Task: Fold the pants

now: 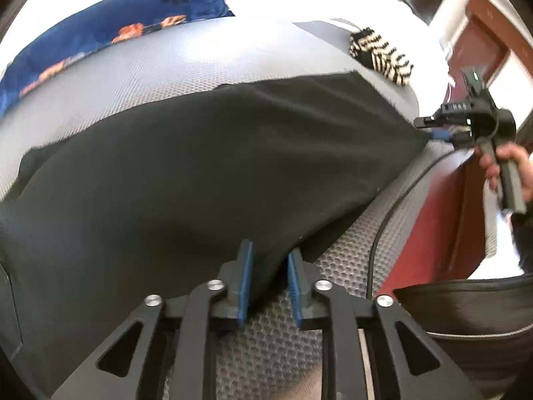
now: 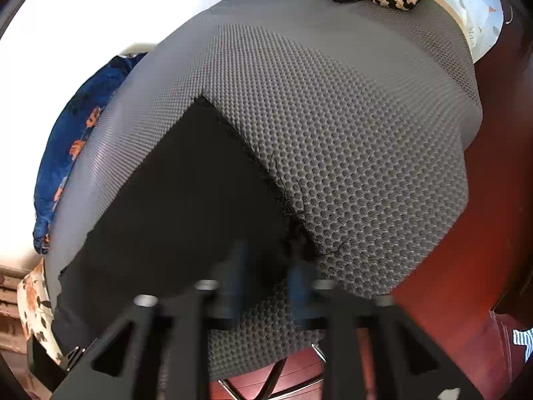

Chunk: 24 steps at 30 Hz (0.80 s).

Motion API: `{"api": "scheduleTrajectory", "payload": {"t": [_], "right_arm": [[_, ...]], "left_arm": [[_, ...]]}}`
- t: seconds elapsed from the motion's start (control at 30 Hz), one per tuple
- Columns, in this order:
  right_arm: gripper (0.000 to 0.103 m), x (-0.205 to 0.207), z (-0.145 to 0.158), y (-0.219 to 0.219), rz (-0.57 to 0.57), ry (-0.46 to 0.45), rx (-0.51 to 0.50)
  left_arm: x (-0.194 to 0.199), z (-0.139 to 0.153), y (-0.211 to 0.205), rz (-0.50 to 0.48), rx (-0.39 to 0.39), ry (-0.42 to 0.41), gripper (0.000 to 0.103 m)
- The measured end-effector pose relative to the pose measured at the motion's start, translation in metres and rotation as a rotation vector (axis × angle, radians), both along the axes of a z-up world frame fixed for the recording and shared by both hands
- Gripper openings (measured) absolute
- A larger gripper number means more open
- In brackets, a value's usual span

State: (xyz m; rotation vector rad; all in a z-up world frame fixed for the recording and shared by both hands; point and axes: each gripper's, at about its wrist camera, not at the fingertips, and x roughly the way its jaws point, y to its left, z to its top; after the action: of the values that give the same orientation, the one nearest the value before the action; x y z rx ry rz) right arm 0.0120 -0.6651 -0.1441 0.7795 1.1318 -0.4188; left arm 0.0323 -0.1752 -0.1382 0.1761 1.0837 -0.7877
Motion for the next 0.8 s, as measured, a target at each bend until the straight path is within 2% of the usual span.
{"api": "scheduleTrajectory", "payload": {"t": [0.03,0.1,0.2,0.27,0.33,0.43,0.5,0.67,0.8], "right_arm": [[0.051,-0.002,0.009,0.0,0.001,0.0,-0.037],[0.052,-0.004,0.024,-0.001,0.026,-0.004,-0.084],[0.052,-0.002,0.051,-0.001,0.061,-0.022,-0.141],[0.052,0.011,0.069,0.009,0.129,-0.056,-0.164],[0.052,0.032,0.08,0.028,0.224,-0.095,-0.163],[0.052,0.077,0.085,0.073,0.435,-0.174,-0.082],[0.052,0.114,0.079,0.113,0.6,-0.22,0.017],[0.052,0.198,0.055,0.211,0.899,-0.209,0.124],[0.047,0.24,0.038,0.277,1.044,-0.199,0.183]], "left_arm": [[0.001,0.004,0.005,0.008,-0.017,0.001,0.039],[0.002,0.013,0.019,0.022,-0.047,-0.011,0.045],[0.009,0.033,0.052,0.074,-0.14,-0.018,0.048],[0.017,0.043,0.074,0.176,-0.134,-0.078,0.05],[0.024,0.047,0.093,0.283,-0.089,-0.136,0.05],[0.036,0.048,0.125,0.475,-0.026,-0.209,0.05],[0.041,0.044,0.15,0.592,-0.012,-0.208,0.05],[0.039,0.039,0.199,0.742,0.03,-0.203,0.05],[0.037,0.032,0.229,0.811,0.053,-0.186,0.05]]}}
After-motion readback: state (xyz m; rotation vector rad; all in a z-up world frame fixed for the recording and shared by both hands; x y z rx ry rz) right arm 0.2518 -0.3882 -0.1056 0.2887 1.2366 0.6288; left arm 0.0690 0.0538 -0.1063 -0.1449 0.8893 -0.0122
